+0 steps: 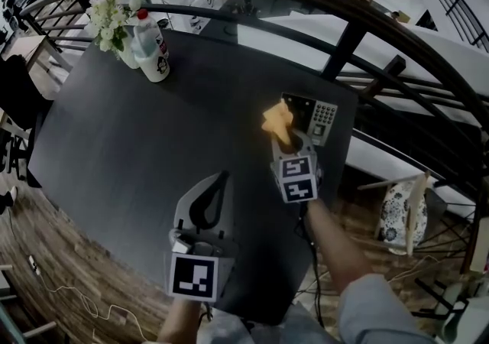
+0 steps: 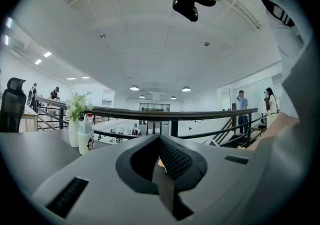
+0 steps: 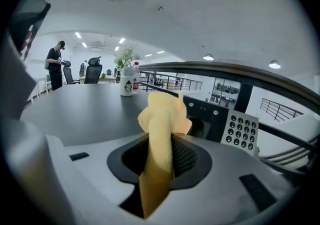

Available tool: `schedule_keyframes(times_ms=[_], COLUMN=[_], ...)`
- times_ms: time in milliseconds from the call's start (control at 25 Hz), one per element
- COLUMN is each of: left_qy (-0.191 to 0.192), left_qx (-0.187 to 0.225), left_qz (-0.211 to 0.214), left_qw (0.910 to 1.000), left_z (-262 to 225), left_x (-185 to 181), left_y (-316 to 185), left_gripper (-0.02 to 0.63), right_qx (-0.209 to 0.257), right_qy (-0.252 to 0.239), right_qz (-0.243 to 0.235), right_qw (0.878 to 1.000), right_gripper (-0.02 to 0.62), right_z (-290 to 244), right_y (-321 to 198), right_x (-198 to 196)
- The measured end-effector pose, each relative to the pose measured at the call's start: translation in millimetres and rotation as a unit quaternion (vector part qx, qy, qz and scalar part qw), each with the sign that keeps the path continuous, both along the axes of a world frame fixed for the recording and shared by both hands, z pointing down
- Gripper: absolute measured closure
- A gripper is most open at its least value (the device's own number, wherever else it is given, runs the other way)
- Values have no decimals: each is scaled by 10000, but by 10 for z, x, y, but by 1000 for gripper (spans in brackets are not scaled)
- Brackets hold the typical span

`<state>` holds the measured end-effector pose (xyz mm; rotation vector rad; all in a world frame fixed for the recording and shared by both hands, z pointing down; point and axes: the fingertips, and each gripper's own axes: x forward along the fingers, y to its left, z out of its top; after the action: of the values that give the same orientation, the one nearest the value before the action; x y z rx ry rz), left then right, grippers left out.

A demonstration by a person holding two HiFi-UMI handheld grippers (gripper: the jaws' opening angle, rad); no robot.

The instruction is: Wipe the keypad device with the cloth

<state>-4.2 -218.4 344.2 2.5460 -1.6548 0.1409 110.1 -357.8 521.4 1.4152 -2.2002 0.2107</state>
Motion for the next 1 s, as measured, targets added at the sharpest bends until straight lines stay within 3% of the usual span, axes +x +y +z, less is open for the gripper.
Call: schedule_keyframes(times_ms=[400, 1000], left_qy=[4, 30], left_qx=[11, 65], left_qz=[116, 364], left_qw=[9999, 9993], left_z=[-30, -48], left_x=[138, 465], left_y=[9, 18], left_gripper=[600, 600], right_qx=[59, 39], right_qy=[-8, 3], right_qz=[275, 1081], right_qw=[9996, 9941], right_gripper=[492, 492], right_z=[-60, -14], right_y=[-13, 113], right_x=[312, 1230])
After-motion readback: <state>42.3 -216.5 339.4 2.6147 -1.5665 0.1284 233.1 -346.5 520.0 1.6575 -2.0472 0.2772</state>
